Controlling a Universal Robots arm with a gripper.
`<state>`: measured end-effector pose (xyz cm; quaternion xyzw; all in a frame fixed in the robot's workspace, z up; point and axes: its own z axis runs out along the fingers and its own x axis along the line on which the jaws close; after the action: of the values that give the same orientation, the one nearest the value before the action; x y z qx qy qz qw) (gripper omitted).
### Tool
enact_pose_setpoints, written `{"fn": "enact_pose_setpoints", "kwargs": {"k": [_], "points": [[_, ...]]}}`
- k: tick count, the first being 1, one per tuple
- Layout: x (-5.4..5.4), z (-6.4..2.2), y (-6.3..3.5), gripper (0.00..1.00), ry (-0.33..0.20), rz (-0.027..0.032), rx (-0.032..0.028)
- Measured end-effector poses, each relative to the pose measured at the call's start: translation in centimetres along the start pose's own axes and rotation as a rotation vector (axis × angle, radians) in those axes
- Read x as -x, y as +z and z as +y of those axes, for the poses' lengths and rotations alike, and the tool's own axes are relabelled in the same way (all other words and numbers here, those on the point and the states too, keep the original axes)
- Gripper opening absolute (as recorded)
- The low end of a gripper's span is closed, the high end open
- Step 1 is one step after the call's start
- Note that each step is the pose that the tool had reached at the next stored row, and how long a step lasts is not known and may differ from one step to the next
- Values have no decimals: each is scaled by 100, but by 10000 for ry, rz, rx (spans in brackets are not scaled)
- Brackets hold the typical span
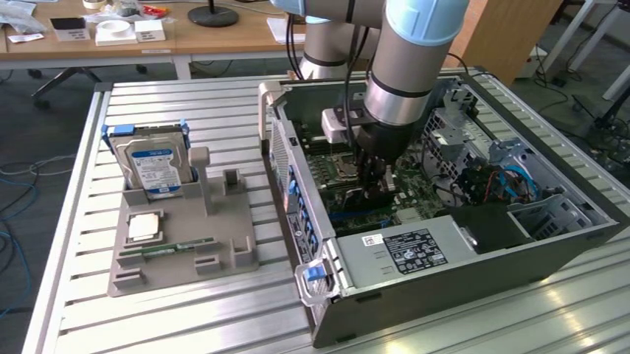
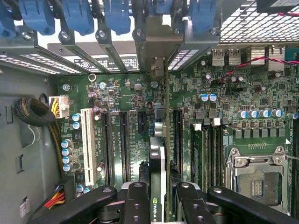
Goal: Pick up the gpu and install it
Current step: 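Insert the gpu into the slot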
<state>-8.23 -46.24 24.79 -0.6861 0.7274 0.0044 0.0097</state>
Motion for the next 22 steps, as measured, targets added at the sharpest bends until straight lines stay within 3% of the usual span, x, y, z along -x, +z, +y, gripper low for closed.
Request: {"fn": "enact_pose_setpoints", "kwargs": {"k": [22], "points": [[-1, -5, 5, 27, 0, -1, -2]]}}
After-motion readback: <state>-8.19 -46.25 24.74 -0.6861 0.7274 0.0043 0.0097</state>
